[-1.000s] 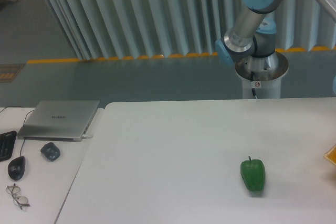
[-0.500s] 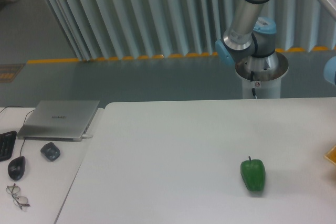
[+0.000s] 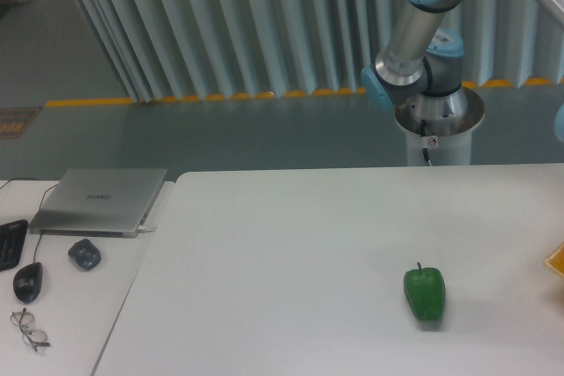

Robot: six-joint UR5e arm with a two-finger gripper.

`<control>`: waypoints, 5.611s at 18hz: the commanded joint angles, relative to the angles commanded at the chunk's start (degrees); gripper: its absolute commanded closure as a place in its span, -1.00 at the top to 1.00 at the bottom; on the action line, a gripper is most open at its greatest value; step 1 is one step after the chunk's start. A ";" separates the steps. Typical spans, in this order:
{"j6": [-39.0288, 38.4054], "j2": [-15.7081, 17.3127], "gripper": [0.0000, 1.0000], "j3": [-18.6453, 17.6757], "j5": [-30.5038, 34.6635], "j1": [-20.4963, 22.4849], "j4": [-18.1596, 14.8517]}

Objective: Place the red pepper on the table

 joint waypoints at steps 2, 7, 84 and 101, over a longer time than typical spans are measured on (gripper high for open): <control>0.35 -0.18 1.00 0.97 -1.23 0.35 -0.09; 0.26 -2.63 1.00 2.55 -1.59 0.53 0.00; -26.90 1.84 1.00 -7.64 6.32 -22.76 -2.37; 6.40 10.37 1.00 -4.67 0.61 -14.59 -17.64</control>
